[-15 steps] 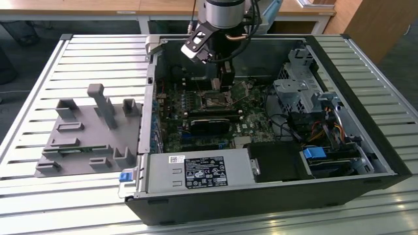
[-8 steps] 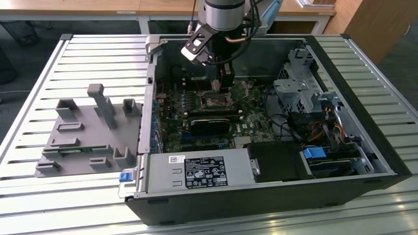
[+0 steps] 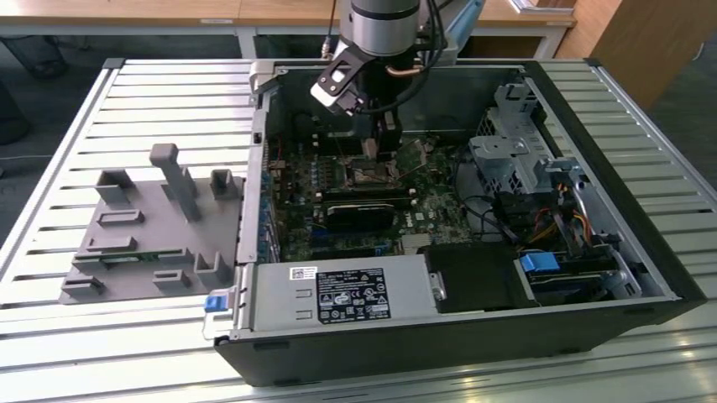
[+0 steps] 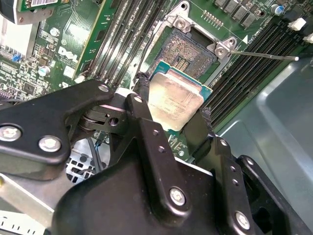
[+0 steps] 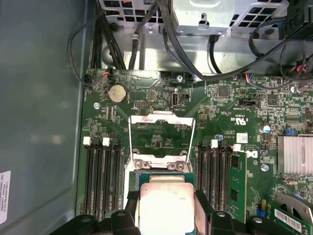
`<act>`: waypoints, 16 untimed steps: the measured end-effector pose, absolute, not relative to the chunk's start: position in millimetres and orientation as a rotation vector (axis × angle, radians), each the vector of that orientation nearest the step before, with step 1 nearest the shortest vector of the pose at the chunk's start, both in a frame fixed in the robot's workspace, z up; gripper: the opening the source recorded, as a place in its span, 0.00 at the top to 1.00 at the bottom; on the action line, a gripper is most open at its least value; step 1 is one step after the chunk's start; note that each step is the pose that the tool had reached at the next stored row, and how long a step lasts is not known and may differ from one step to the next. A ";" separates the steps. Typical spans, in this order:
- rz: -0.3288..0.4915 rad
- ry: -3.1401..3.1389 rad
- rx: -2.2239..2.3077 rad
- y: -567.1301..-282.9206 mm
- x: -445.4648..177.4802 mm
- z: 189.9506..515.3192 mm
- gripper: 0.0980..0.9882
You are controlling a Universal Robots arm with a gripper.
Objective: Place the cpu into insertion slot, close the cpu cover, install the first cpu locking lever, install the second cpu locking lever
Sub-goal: 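Place the cpu into insertion slot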
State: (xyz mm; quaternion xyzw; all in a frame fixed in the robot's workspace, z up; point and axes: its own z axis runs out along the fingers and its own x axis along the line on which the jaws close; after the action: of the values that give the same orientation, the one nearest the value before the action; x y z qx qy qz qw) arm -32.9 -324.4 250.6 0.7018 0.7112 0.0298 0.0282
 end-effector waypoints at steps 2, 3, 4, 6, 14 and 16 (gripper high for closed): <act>0.092 2.195 2.166 -324.4 -33.1 249.7 0.51; 0.092 2.195 2.166 -324.4 -33.2 249.2 0.51; 0.092 2.195 2.166 -324.4 -33.4 248.8 0.51; 0.092 2.195 2.166 -324.4 -34.0 248.1 0.51; 0.092 2.194 2.167 -324.4 -35.7 245.6 0.51; 0.092 2.194 2.167 -324.4 -35.8 244.3 0.51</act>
State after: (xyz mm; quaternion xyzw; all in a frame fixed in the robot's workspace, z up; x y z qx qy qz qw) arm -35.8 -324.4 244.3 0.7022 0.7108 0.0297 0.0282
